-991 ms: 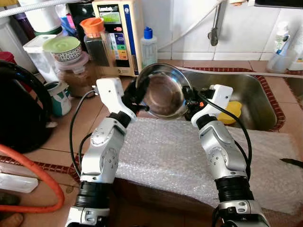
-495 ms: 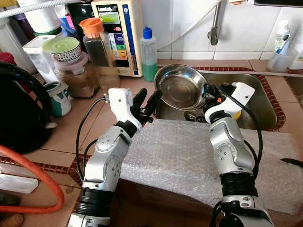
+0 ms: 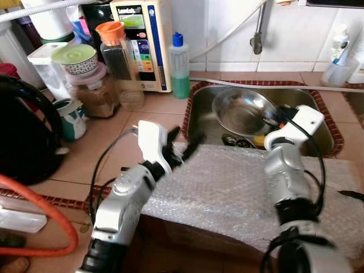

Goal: Kitchen organization

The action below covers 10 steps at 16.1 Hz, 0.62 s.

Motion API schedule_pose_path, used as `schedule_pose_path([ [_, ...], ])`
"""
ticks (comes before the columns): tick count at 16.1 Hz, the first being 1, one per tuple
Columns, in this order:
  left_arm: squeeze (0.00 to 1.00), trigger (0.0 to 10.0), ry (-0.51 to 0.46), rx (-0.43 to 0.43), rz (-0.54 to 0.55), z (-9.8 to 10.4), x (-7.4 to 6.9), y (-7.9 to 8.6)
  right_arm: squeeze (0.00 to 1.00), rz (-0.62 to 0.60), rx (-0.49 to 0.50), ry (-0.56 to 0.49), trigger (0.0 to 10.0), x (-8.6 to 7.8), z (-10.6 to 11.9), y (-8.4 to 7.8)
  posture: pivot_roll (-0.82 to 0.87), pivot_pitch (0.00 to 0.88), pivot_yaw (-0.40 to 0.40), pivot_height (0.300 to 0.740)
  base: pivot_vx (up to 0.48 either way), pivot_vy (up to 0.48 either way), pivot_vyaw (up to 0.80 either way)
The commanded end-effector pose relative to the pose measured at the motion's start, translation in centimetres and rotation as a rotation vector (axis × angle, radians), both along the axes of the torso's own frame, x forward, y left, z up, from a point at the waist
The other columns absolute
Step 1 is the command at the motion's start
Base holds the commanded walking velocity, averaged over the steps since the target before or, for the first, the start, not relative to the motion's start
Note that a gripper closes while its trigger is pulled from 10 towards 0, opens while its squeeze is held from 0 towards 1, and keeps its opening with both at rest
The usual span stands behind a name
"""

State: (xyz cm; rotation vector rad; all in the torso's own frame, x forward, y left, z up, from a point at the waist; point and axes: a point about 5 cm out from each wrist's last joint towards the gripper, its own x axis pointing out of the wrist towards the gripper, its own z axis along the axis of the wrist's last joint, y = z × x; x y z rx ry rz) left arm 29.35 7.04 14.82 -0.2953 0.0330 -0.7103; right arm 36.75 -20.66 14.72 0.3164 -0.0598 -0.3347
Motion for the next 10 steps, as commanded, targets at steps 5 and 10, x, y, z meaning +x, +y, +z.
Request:
schedule_pose_path([
  [5, 1.0, 10.0, 0.014, 0.114, -0.042, -0.8, -1.2, 0.2, 0.0, -0.215, -0.038, 0.185, 4.4, 0.8, -0.7, -2.8, 0.12, 0.025, 0.131, 0.74, 0.0, 0.0, 0.0],
  [10, 1.0, 10.0, 0.018, 0.152, -0.032, -0.7, -1.5, 0.9, 0.0, -0.273, -0.108, 0.322, 10.0, 0.5, -1.9, -3.9, 0.15, 0.029, 0.136, 0.74, 0.0, 0.0, 0.0],
])
